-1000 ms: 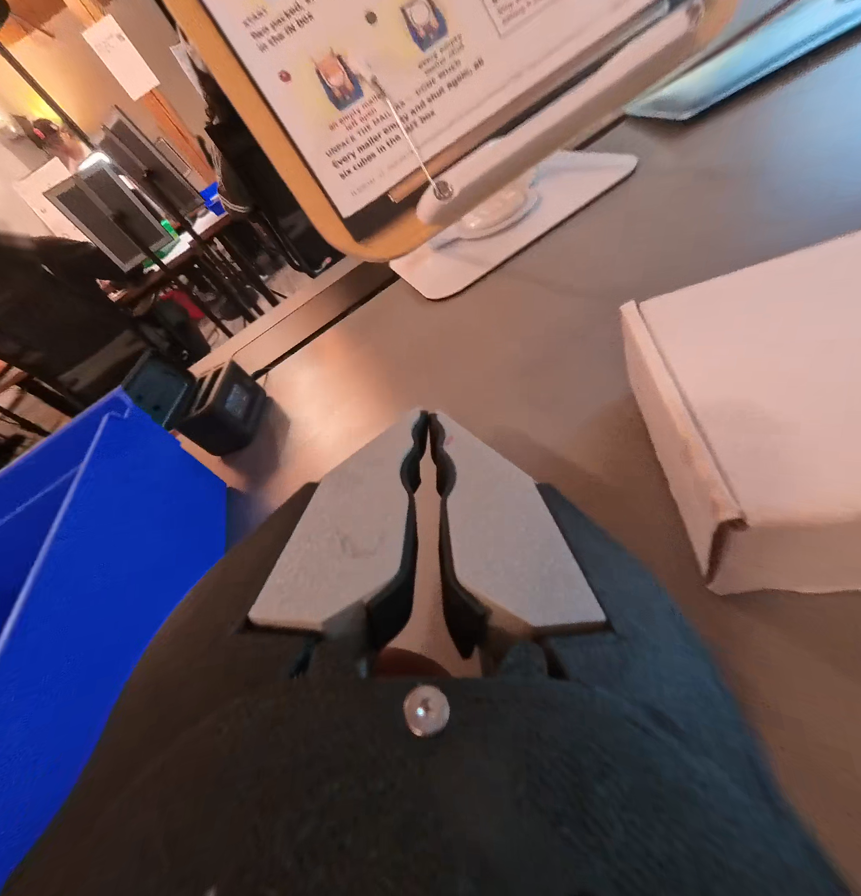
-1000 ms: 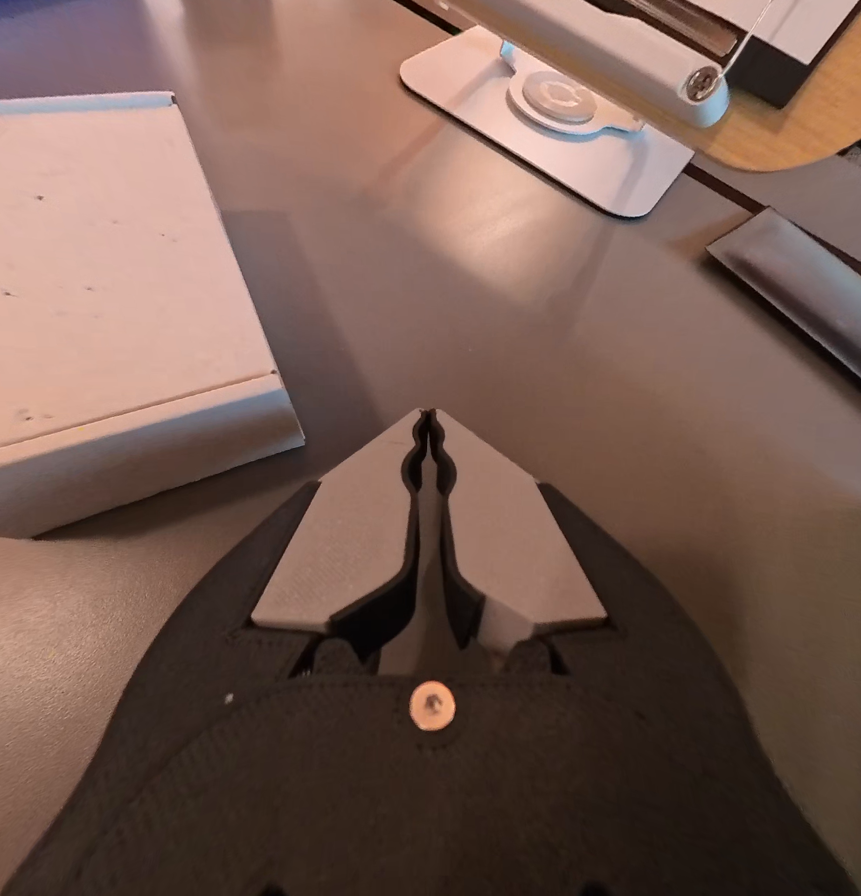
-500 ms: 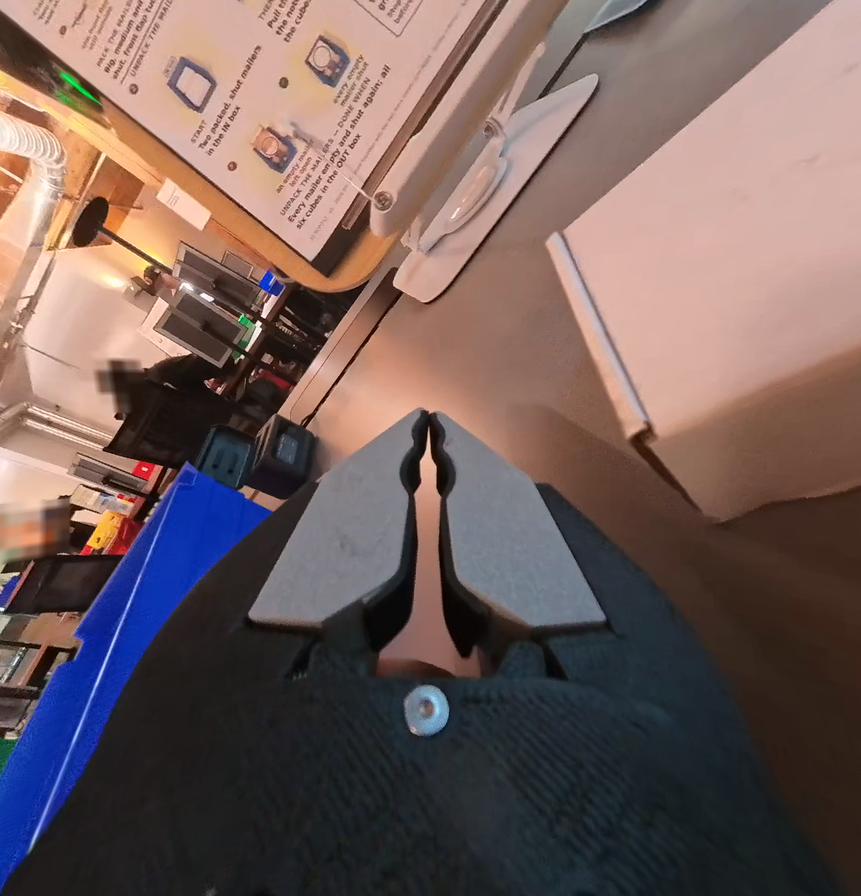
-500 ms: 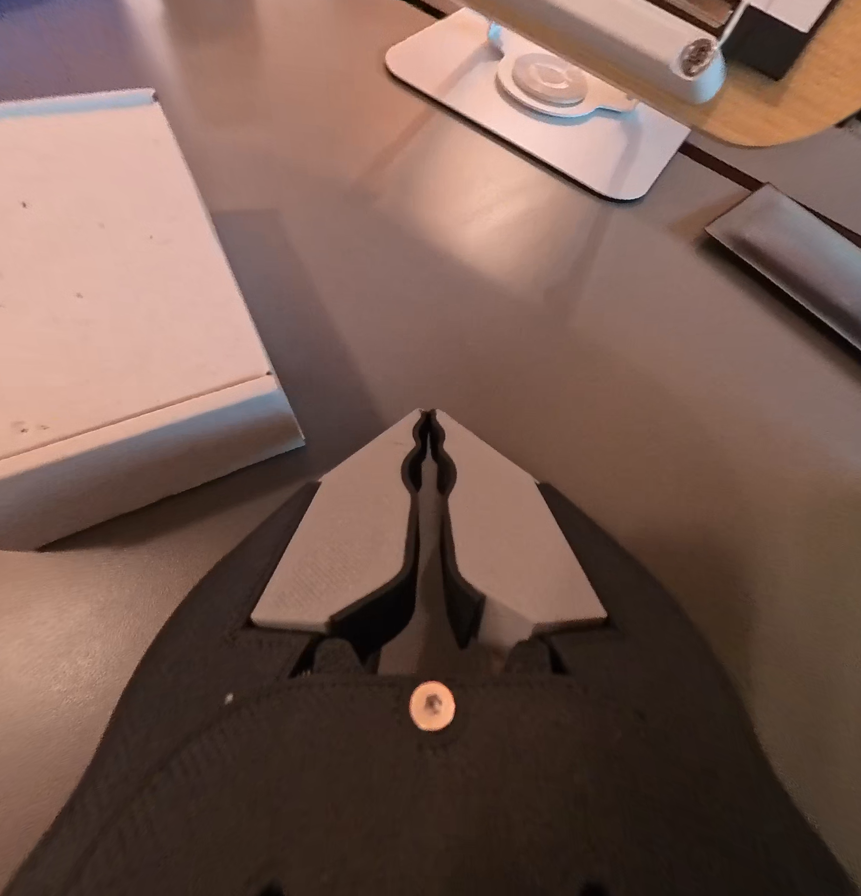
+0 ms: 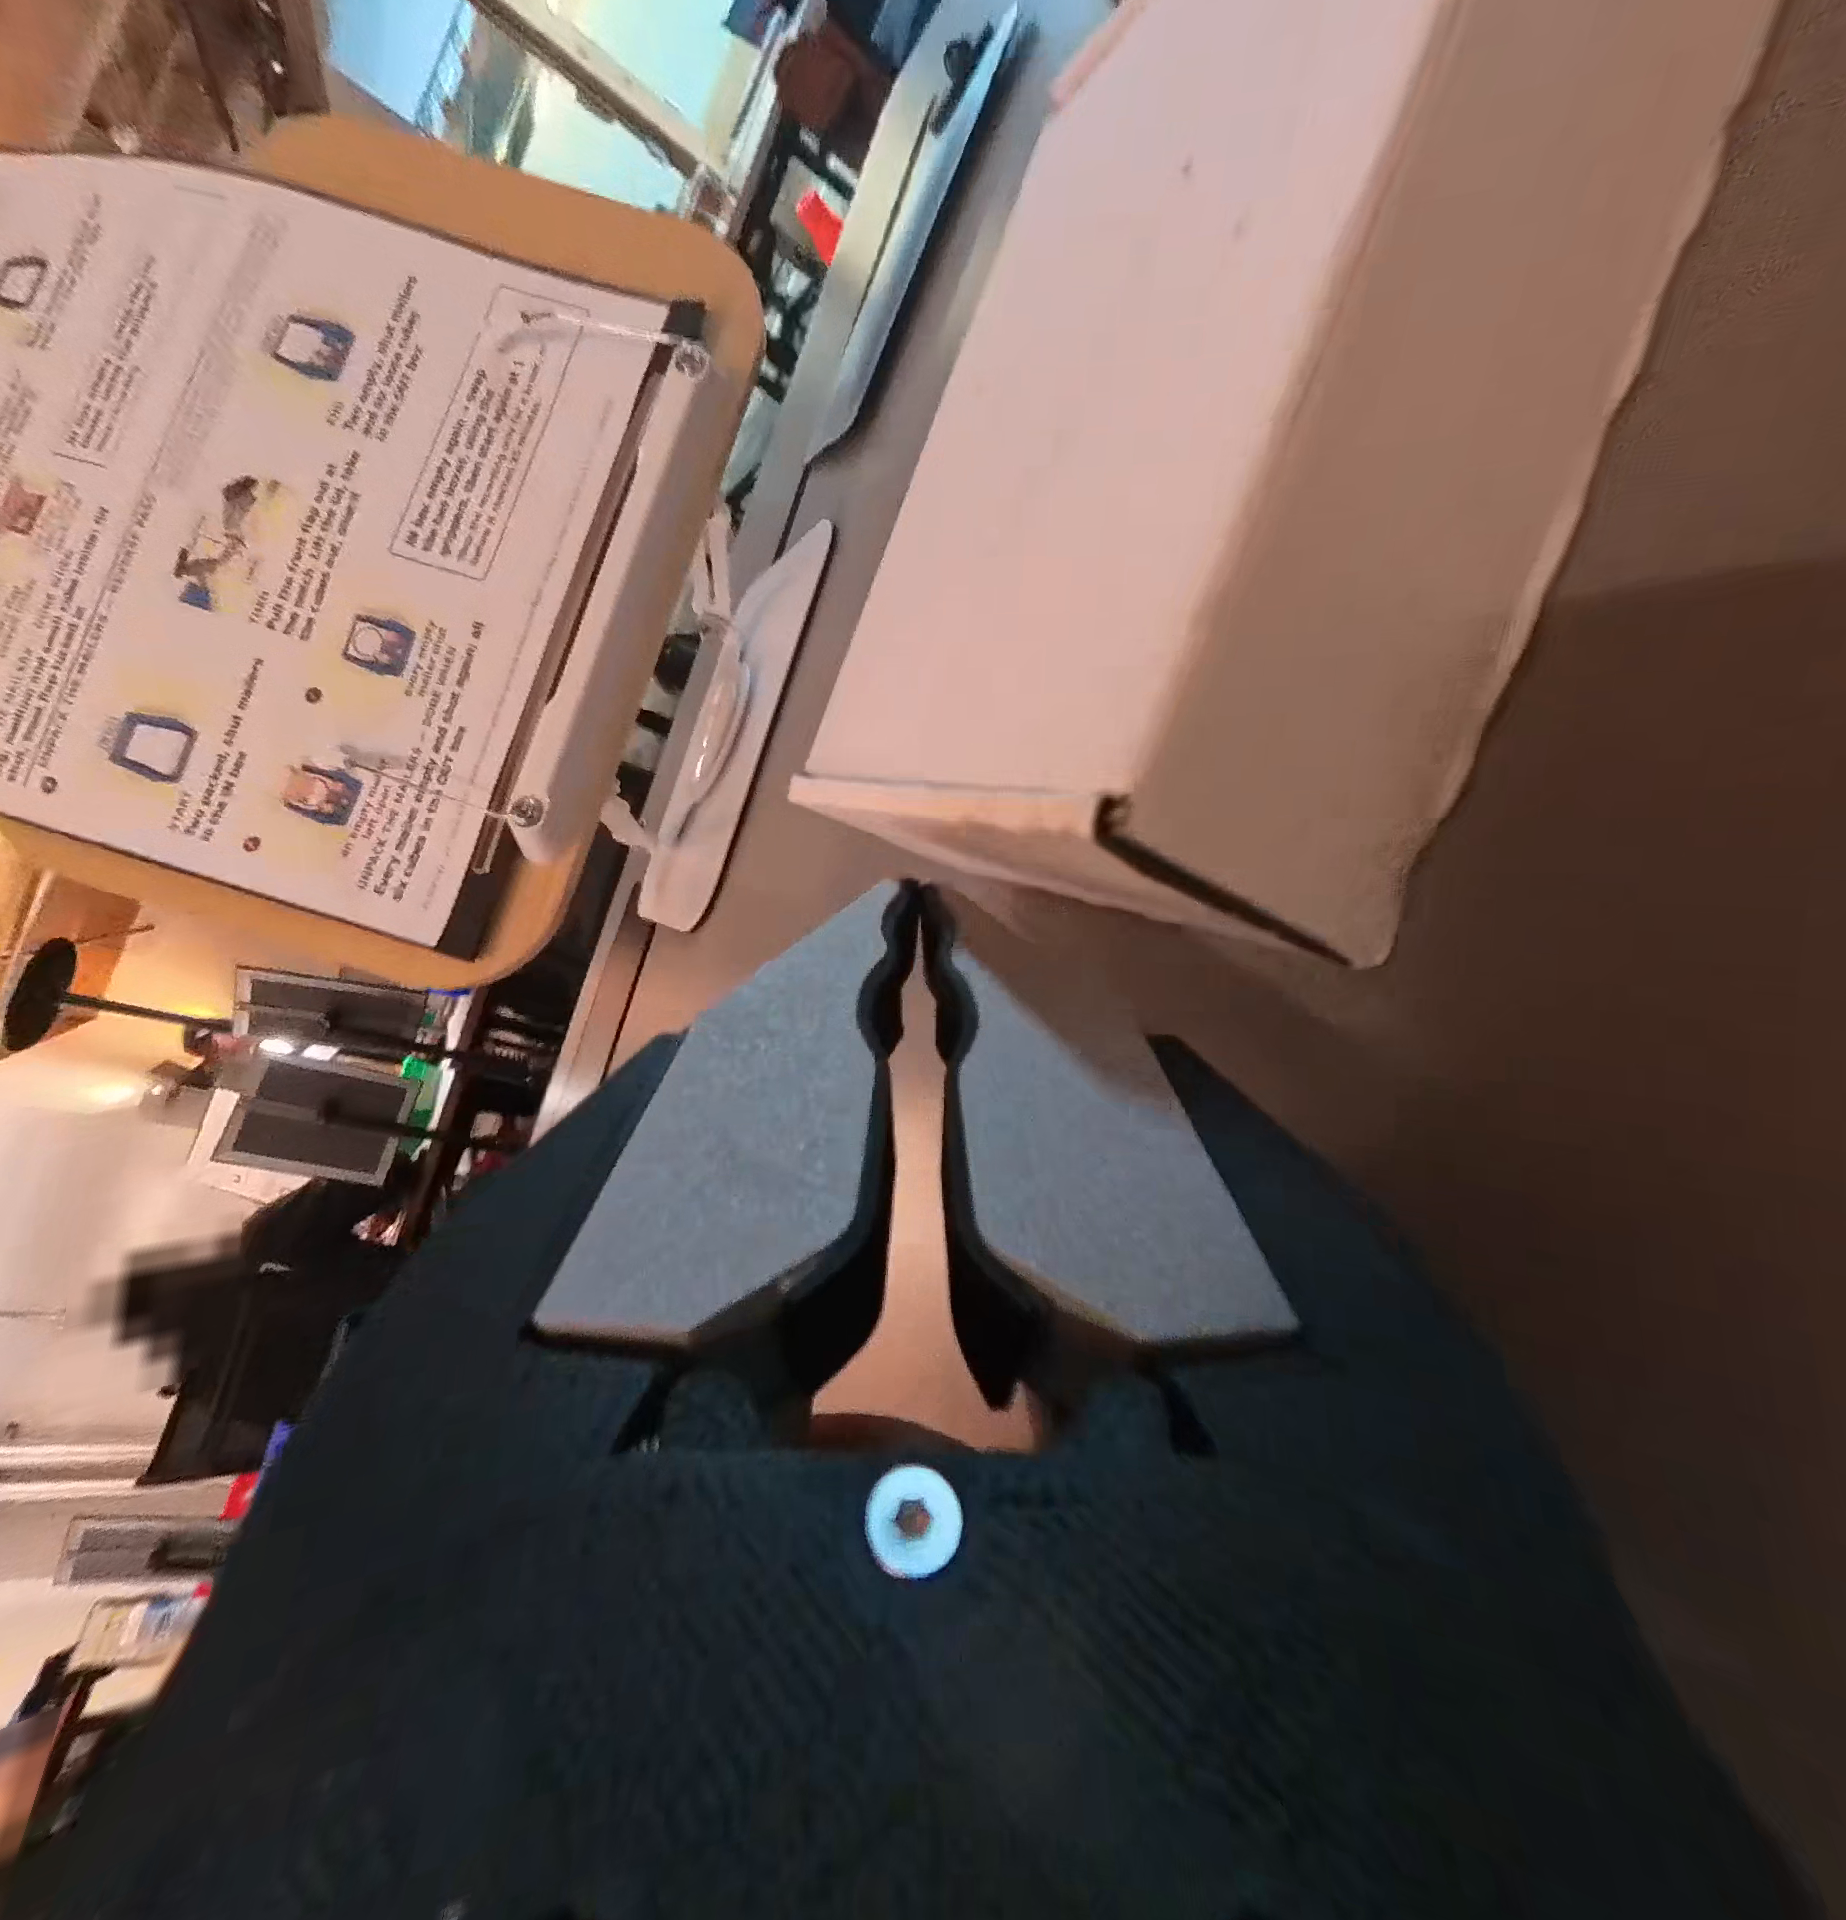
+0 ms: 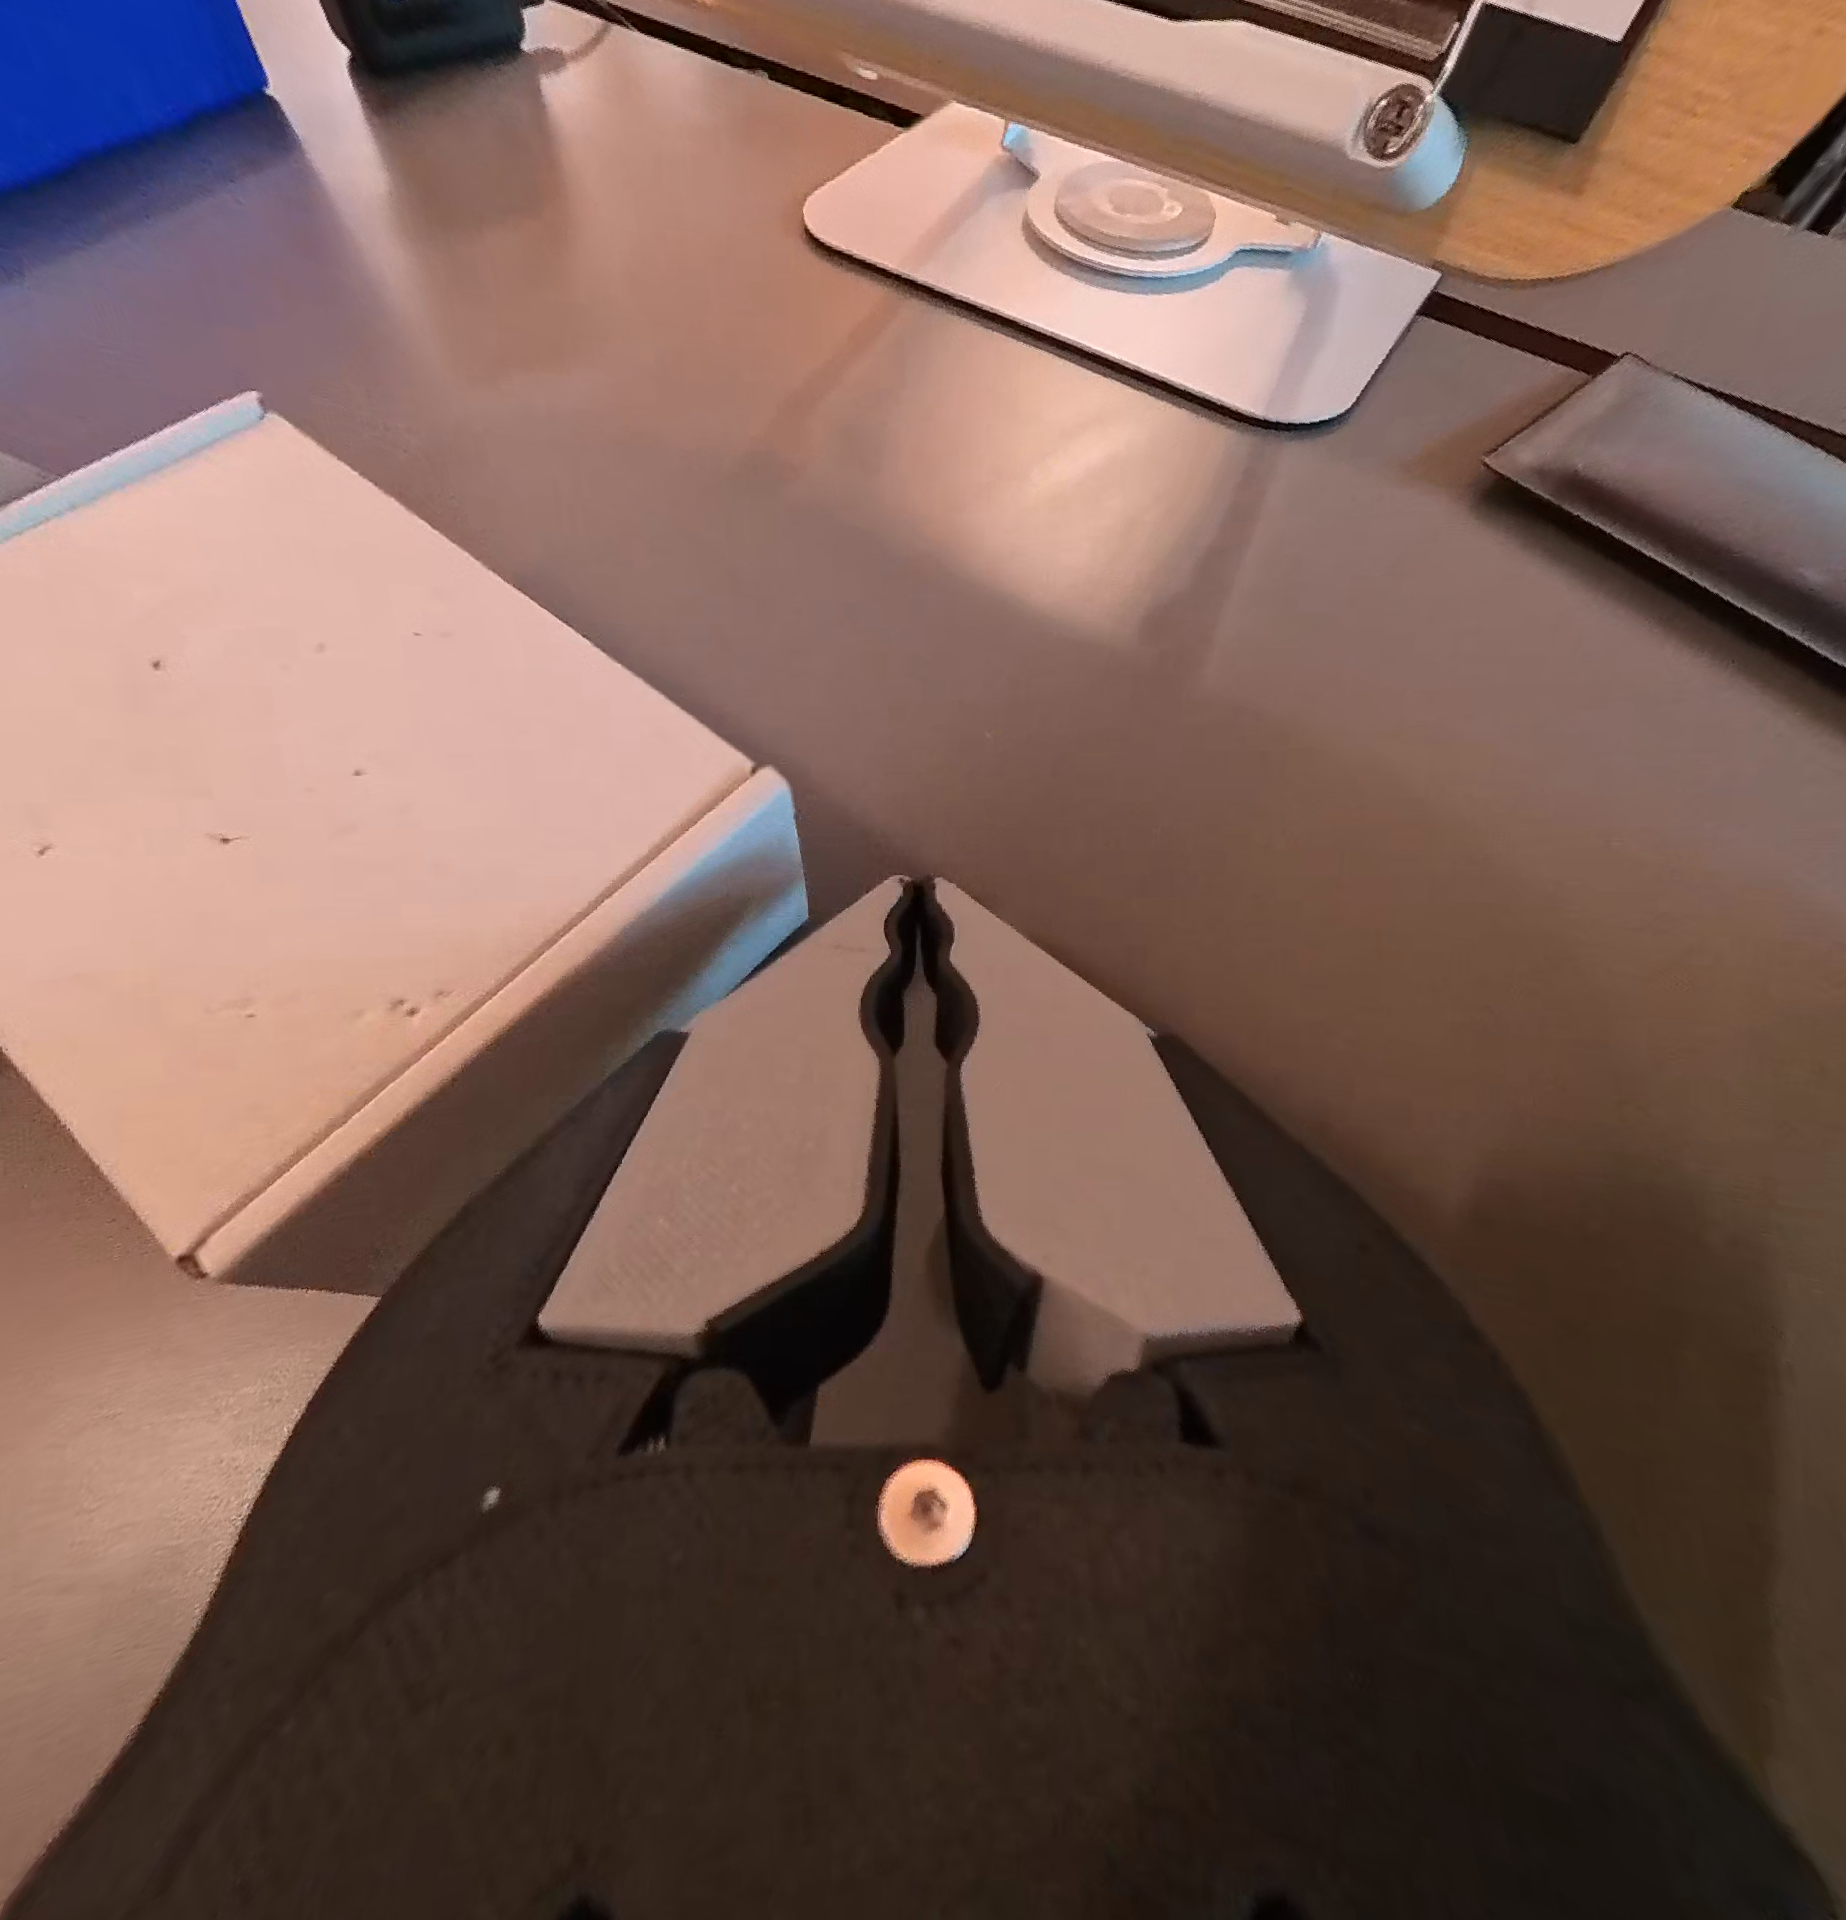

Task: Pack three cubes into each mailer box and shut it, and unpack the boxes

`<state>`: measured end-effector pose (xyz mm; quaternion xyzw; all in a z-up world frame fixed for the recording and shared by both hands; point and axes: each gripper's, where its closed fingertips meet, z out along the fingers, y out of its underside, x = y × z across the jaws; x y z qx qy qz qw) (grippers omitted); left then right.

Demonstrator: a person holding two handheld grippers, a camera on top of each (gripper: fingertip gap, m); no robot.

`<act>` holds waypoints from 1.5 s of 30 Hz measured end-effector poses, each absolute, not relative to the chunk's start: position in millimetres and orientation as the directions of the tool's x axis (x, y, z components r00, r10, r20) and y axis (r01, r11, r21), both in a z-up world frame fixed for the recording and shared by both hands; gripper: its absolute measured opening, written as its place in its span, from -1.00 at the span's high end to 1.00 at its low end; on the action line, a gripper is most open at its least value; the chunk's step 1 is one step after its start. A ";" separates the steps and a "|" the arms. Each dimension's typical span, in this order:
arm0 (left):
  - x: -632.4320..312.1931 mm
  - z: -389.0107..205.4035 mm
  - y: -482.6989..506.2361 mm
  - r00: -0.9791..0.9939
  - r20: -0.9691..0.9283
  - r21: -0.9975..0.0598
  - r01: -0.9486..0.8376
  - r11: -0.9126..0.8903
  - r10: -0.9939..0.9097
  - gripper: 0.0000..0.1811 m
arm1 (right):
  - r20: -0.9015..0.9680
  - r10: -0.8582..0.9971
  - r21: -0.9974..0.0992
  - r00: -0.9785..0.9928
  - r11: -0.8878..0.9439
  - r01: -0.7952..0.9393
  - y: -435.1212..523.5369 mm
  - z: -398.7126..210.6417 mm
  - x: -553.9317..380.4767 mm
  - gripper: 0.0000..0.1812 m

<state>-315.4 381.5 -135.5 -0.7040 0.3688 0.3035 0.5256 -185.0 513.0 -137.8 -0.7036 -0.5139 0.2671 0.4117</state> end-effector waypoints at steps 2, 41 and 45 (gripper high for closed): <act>-320.4 -137.1 381.2 0.529 -0.826 -0.498 -0.847 -0.188 -0.193 1.00 | 0.028 0.944 -0.858 0.330 -0.147 0.493 513.5 -137.0 -184.5 1.00; -275.8 -84.4 348.8 0.800 -0.474 -0.873 -0.483 0.075 -0.367 1.00 | -0.177 0.977 -0.822 -0.116 -0.083 0.563 441.1 -100.6 -156.3 1.00; -289.2 -78.2 351.6 0.850 -0.415 -0.906 -0.421 0.054 -0.324 1.00 | -0.138 0.987 -0.838 -0.080 -0.073 0.541 457.5 -110.3 -159.3 0.99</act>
